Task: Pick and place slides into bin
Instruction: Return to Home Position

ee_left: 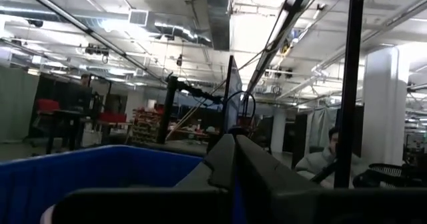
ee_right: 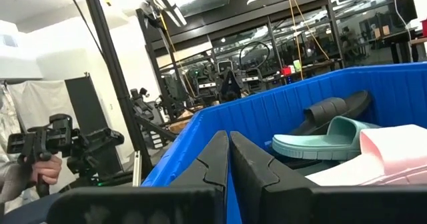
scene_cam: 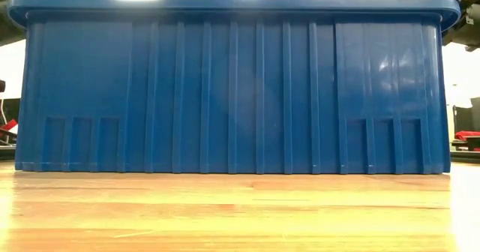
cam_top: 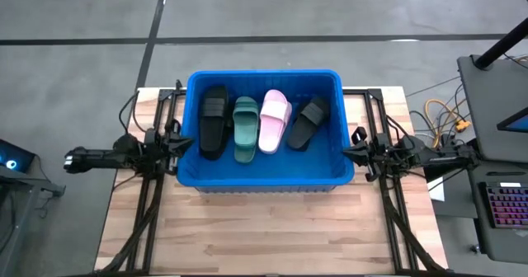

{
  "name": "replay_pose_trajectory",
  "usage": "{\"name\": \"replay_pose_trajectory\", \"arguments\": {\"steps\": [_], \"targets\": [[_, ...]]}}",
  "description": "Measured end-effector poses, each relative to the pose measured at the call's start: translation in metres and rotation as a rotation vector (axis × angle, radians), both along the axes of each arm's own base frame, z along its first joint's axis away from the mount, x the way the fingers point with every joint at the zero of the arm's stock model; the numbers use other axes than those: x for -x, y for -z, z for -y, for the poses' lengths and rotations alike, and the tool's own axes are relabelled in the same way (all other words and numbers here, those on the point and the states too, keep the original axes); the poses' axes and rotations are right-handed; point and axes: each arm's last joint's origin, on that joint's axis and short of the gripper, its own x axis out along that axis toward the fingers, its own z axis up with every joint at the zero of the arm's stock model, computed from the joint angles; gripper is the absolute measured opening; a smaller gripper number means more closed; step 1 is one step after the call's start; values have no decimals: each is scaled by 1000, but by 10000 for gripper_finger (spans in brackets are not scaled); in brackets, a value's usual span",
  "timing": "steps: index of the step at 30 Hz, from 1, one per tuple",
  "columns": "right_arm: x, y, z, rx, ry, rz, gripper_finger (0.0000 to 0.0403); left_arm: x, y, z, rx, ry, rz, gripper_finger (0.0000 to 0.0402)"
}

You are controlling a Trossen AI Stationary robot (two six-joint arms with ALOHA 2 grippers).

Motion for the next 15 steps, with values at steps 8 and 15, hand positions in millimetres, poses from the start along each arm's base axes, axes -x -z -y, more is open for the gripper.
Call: {"name": "replay_pose_trajectory", "arguments": {"steps": [8, 15], "targets": [[0, 1, 0, 8, 0, -4, 8, -2, 6, 0, -3, 5, -64, 0], [-1, 3, 0, 28, 4, -37, 8, -3, 7, 0, -5, 7, -73, 0]]}}
